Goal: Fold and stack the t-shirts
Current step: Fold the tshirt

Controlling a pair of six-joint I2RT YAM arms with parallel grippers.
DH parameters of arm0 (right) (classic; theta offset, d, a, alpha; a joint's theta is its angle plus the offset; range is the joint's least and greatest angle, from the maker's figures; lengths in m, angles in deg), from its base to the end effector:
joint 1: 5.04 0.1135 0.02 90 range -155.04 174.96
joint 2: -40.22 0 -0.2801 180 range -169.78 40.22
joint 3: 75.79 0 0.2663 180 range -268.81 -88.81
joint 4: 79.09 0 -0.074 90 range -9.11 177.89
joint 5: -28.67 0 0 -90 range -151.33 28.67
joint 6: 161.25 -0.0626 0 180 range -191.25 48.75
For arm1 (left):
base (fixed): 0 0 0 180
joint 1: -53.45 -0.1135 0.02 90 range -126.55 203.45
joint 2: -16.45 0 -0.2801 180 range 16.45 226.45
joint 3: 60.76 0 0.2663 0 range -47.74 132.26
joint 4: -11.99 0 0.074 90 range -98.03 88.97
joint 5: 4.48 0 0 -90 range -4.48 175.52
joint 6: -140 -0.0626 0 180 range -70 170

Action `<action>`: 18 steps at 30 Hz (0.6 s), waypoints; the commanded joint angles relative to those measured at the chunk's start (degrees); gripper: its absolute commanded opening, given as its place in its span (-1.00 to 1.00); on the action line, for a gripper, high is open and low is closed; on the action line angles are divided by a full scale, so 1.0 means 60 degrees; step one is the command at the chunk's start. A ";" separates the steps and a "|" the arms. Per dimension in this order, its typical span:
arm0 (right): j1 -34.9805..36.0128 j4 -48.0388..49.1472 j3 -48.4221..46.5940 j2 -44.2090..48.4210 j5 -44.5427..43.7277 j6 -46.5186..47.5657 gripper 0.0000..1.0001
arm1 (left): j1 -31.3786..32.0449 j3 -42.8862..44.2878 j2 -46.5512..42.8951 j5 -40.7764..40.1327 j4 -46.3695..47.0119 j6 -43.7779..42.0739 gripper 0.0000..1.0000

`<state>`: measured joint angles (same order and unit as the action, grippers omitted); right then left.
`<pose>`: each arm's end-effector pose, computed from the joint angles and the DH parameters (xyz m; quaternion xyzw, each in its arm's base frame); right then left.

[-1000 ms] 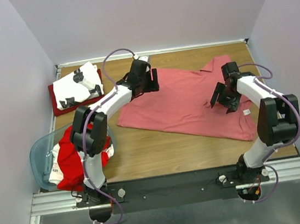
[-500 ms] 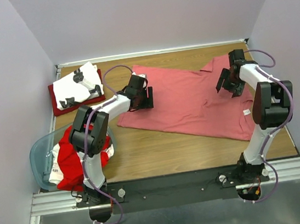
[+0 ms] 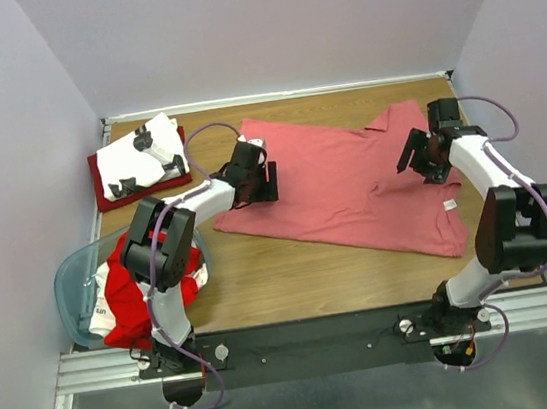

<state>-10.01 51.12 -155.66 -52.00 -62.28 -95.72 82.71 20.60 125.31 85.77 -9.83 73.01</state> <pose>0.3534 -0.0318 0.2157 0.2485 0.9382 0.0328 0.2386 0.3801 -0.2132 0.1520 0.0519 0.9362 -0.1549 0.3112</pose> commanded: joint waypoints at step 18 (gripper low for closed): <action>-0.0021 0.0549 0.3655 0.0737 0.0891 -0.0901 0.59 | 0.0002 -0.2321 -0.1106 0.0031 0.0690 0.0179 0.54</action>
<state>-10.01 56.93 -137.78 -48.24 -58.11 -99.15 82.71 10.57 119.85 85.77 -1.35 73.14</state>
